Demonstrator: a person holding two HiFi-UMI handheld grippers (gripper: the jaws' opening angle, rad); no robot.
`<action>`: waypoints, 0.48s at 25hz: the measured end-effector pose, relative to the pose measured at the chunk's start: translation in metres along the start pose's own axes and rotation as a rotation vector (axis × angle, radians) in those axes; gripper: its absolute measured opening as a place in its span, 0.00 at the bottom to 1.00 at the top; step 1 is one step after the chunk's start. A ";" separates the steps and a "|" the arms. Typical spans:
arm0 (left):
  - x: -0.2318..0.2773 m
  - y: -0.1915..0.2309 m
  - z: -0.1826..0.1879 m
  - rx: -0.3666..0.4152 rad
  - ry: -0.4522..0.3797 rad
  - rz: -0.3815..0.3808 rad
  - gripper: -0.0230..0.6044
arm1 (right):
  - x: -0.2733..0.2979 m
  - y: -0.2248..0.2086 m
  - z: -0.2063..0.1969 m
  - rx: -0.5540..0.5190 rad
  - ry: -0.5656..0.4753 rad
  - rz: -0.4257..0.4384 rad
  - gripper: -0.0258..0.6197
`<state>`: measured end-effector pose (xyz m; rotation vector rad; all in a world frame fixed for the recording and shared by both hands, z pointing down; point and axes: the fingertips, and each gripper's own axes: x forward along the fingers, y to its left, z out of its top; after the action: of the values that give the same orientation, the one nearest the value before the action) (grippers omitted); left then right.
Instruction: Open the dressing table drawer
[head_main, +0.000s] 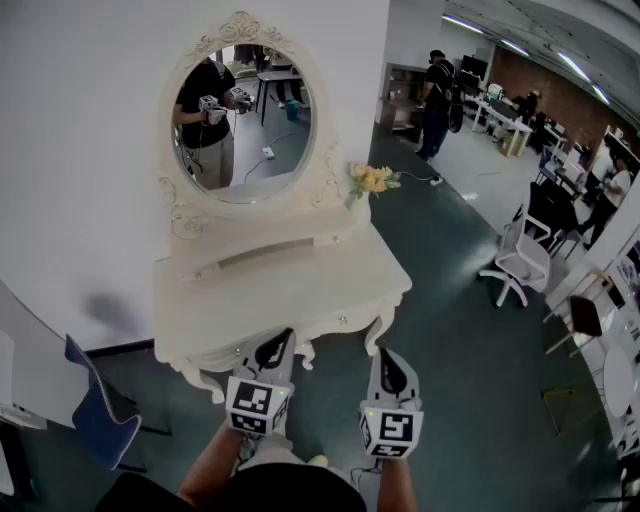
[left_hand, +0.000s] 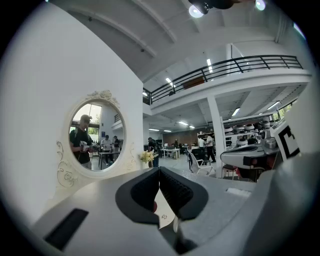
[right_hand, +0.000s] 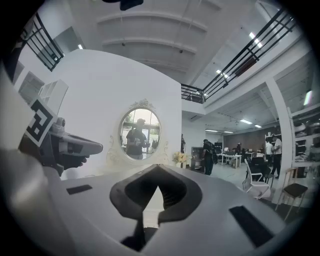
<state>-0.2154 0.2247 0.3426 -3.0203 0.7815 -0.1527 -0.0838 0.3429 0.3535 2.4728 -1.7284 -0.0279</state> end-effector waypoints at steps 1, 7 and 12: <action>0.000 -0.001 0.001 0.001 0.002 -0.002 0.04 | -0.001 -0.001 0.000 0.001 0.010 -0.004 0.04; 0.004 -0.009 -0.004 0.008 0.015 -0.004 0.04 | -0.005 -0.015 -0.006 0.007 0.009 -0.021 0.04; 0.011 -0.020 0.000 0.012 0.013 -0.012 0.04 | -0.008 -0.027 -0.004 0.016 -0.004 -0.027 0.04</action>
<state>-0.1967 0.2368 0.3439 -3.0163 0.7610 -0.1766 -0.0610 0.3599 0.3543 2.5086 -1.7039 -0.0220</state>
